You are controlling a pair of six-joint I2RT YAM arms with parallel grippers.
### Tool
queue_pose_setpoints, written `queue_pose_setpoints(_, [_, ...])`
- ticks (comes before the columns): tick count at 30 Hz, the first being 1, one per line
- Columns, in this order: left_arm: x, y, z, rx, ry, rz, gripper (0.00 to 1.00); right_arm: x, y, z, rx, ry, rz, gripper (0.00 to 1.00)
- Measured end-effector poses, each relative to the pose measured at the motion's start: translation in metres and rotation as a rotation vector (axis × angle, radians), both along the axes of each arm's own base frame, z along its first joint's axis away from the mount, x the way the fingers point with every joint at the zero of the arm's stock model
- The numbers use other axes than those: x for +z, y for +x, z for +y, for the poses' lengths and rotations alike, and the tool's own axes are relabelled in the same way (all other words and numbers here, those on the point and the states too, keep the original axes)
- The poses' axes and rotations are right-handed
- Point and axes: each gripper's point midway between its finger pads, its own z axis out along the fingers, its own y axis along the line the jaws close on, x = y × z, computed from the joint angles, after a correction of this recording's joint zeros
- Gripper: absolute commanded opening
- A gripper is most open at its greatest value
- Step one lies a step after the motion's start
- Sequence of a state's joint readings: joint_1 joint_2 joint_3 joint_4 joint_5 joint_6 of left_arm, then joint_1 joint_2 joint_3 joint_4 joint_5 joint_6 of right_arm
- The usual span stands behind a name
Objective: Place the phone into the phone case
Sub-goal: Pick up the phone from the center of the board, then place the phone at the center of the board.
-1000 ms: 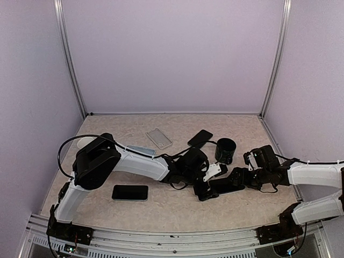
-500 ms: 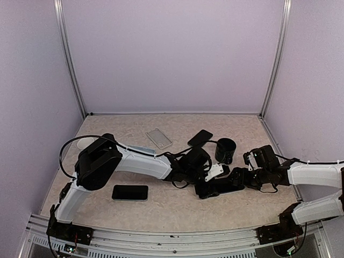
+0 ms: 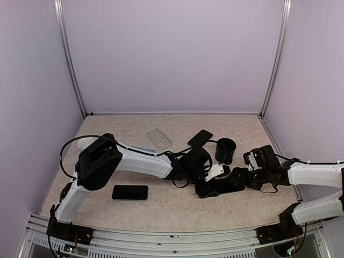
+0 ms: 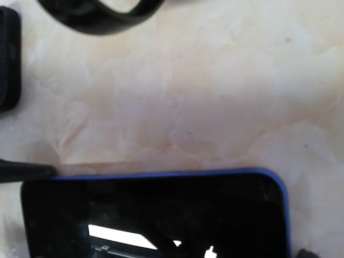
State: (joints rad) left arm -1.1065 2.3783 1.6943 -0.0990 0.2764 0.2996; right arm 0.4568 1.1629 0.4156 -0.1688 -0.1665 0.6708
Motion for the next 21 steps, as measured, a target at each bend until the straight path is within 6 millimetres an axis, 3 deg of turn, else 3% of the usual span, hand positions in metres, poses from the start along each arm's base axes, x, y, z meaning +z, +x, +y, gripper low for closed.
queue_pose_setpoints(10, [0.0, 0.003, 0.002, 0.034, -0.04, -0.007, 0.27, 0.004, 0.0, 0.0, 0.004, 0.005, -0.01, 1.0])
queue_pose_setpoints(21, [0.001, 0.004, 0.014, 0.065, -0.057, -0.015, 0.14, 0.016, 0.001, 0.001, 0.03, -0.001, -0.033, 1.0])
